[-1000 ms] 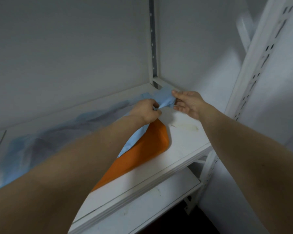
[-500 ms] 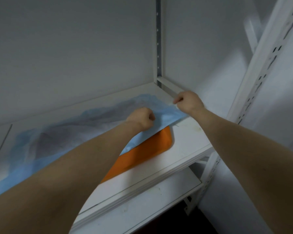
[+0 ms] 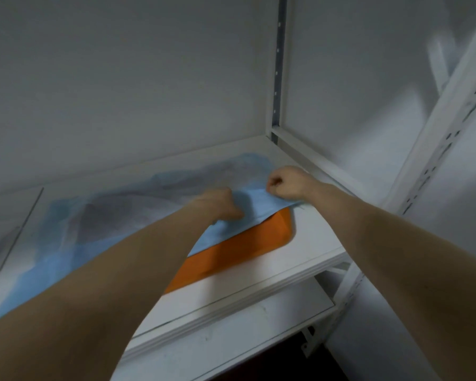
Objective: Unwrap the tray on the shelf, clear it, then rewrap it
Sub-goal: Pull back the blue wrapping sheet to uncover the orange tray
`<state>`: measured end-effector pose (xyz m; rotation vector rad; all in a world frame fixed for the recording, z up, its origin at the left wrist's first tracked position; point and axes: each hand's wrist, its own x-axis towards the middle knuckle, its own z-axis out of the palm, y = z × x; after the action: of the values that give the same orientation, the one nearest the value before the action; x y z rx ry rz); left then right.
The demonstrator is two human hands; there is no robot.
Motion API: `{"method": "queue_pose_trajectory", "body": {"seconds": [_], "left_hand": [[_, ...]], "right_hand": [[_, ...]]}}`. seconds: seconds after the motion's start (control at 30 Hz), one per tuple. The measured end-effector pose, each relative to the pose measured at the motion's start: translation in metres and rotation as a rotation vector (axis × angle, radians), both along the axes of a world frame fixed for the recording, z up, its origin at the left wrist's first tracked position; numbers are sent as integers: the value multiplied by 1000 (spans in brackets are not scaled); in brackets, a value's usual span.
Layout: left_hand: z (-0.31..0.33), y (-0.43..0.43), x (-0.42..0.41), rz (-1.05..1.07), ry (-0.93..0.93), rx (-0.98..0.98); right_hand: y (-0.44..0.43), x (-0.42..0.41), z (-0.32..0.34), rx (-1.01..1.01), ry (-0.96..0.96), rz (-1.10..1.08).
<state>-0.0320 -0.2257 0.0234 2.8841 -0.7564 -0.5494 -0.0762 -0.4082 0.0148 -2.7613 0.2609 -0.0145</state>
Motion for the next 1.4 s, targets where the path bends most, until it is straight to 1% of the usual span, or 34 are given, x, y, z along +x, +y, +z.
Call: {"method": "queue_pose_trajectory", "body": {"seconds": [0.07, 0.13, 0.2, 0.27, 0.33, 0.4, 0.47, 0.6, 0.7, 0.8, 0.87, 0.93, 1.0, 1.07, 1.1, 1.13, 1.17, 1.2, 1.23, 1.27, 1.33, 1.4], "left_hand": [[-2, 4, 1, -6, 22, 29], [-2, 5, 3, -16, -36, 24], [-1, 4, 6, -2, -93, -19], [-1, 4, 11, 17, -90, -42], [-4, 6, 17, 12, -71, -11], [-7, 8, 23, 16, -78, 4], [-8, 10, 29, 29, -97, -8], [-7, 10, 37, 41, -147, -42], [-7, 11, 39, 51, -195, -72], [-7, 11, 42, 69, -199, -94], [-6, 10, 43, 76, -199, -111], [-6, 7, 44, 78, -217, -130], [-5, 4, 45, 82, -247, -139], [-3, -2, 46, 70, -262, -145], [-3, -5, 46, 66, -262, -147], [-3, -8, 47, 61, -265, -146], [-4, -11, 49, 54, -275, -142], [-5, -13, 51, 48, -287, -135], [-7, -15, 54, 37, -296, -126], [-9, -17, 58, 27, -304, -113], [-13, -19, 68, 13, -323, -74], [-16, -22, 78, 25, -328, -33]], "right_hand": [[-3, 3, -2, -63, 98, -89], [-4, 6, 0, -192, 109, -182], [0, 13, 2, -187, 56, -166], [4, 23, 1, -151, 65, -103], [6, 31, -3, -192, 82, -113], [6, 36, -4, -224, 28, -148], [11, 41, -2, -185, 26, -172], [20, 55, -1, -52, 111, -227], [21, 61, -1, -21, 149, -234], [22, 63, 4, -5, 203, -250], [20, 63, 8, 17, 294, -253], [14, 57, 12, 94, 477, -278], [8, 46, 16, 110, 698, -289], [0, 36, 21, 109, 796, -281], [-3, 32, 23, 130, 783, -283], [-6, 31, 25, 171, 717, -296], [-12, 31, 24, 225, 595, -328], [-19, 34, 22, 268, 433, -373], [-28, 37, 19, 268, 268, -412], [-35, 40, 16, 220, 152, -433], [-47, 45, 8, 112, 60, -426], [-55, 52, -1, 76, 43, -424]]}}
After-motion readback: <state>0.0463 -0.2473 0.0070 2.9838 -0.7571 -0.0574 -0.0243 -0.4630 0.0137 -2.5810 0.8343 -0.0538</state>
